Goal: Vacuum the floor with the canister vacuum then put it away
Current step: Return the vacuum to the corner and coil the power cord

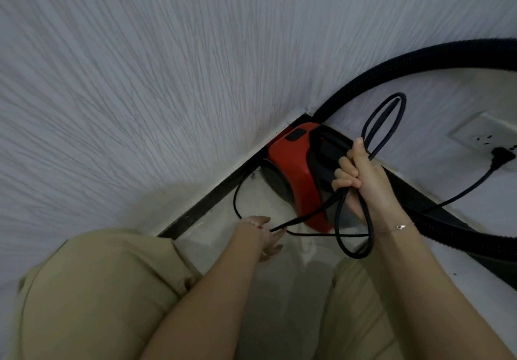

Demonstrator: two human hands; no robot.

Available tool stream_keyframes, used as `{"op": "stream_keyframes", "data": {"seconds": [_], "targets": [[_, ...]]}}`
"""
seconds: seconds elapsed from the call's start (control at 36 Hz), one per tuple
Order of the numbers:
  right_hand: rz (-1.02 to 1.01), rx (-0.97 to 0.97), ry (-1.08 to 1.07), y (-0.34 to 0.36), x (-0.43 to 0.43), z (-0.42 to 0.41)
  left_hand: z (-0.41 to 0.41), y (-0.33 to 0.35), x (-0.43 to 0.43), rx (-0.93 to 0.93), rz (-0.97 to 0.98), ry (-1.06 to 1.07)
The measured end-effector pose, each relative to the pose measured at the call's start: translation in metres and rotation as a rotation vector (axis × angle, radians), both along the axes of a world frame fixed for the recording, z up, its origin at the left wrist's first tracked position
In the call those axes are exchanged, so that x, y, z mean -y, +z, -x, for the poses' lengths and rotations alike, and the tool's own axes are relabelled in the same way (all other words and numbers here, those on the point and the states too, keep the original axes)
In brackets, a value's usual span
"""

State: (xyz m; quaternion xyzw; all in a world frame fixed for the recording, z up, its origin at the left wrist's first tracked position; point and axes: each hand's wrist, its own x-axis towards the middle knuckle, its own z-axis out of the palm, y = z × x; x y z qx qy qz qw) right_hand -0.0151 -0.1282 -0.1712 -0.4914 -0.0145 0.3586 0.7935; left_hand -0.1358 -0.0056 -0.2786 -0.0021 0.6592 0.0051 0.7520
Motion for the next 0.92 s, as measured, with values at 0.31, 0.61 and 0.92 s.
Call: {"op": "stream_keyframes", "data": {"seconds": [0.31,0.61,0.92], "targets": [[0.506,0.164,0.321,-0.029,0.017,-0.008,-0.015,-0.003,0.002,0.368,-0.165,-0.204],[0.756,0.313,0.643,-0.057,-0.016,0.031,-0.021,0.011,0.003,0.442,-0.578,-0.511],[0.704,0.537,0.738,-0.072,-0.017,0.058,-0.017,0.012,0.010,0.479,-0.761,-0.678]]}}
